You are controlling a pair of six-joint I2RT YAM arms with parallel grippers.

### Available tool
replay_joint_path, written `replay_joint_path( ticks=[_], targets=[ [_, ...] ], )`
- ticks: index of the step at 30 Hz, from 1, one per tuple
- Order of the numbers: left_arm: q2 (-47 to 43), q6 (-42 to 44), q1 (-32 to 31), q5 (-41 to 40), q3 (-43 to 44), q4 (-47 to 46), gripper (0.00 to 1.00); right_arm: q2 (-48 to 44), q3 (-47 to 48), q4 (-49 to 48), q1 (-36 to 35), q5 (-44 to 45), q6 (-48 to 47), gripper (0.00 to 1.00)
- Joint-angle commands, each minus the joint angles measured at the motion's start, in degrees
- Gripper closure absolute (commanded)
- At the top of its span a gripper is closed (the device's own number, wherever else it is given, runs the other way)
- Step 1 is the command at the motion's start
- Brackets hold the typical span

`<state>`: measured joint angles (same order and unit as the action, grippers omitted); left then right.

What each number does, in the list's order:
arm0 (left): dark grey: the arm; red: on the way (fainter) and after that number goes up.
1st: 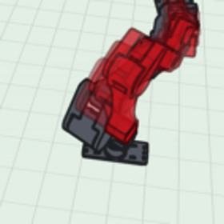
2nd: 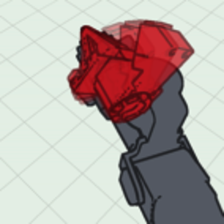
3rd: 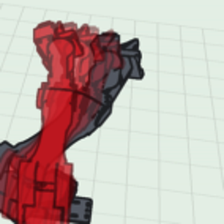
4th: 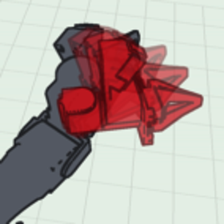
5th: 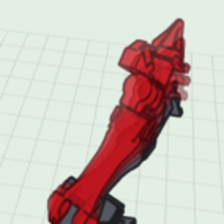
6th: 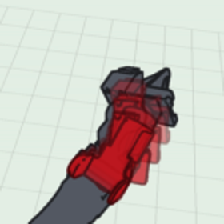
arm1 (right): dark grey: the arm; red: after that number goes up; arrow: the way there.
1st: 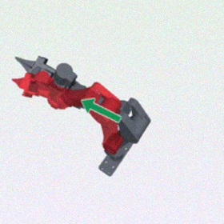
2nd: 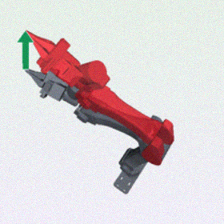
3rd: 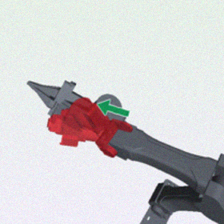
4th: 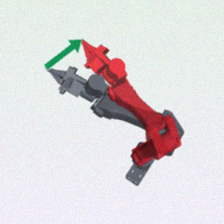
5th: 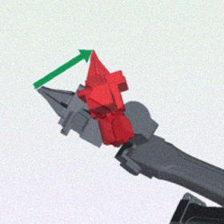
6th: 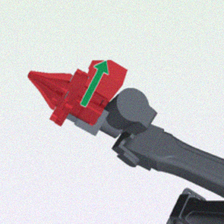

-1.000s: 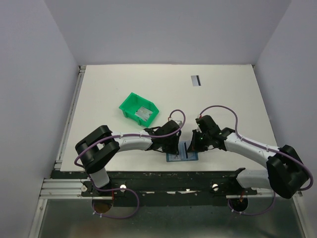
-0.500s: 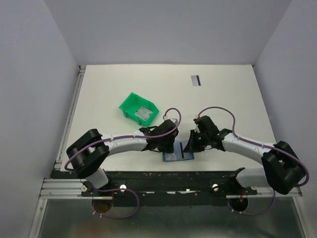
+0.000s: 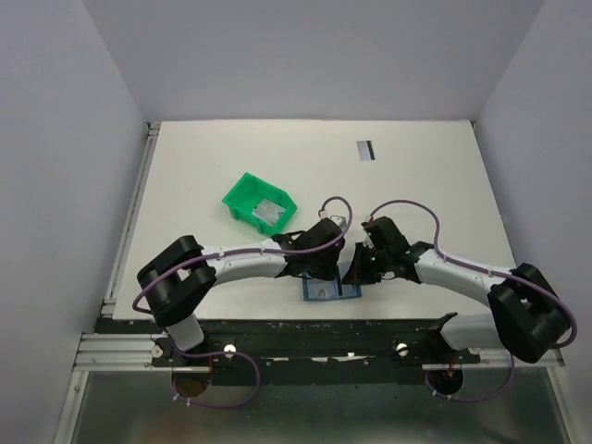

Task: Put the credit cards into the card holder
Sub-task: Turn over the card slot in the card holder.

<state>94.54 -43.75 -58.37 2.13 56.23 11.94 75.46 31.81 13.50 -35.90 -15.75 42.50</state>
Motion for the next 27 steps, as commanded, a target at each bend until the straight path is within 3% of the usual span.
replay_joint_path(
  ticks=[1, 11, 27],
  targets=[
    [3.5, 1.0, -0.6, 2.4, 1.2, -0.7, 1.0, 1.4, -3.0, 4.5, -0.2, 2.1, -0.6, 1.0],
    [5.5, -0.2, -0.7, 2.4, -3.8, 0.6, 1.0, 0.8, -3.4, 4.5, -0.3, 2.2, -0.2, 1.0],
    [-0.8, -2.4, -0.5, -1.7, -10.2, 4.0, 1.0, 1.2, -3.3, 6.5, -0.2, 5.4, 0.5, 0.94]
  ],
)
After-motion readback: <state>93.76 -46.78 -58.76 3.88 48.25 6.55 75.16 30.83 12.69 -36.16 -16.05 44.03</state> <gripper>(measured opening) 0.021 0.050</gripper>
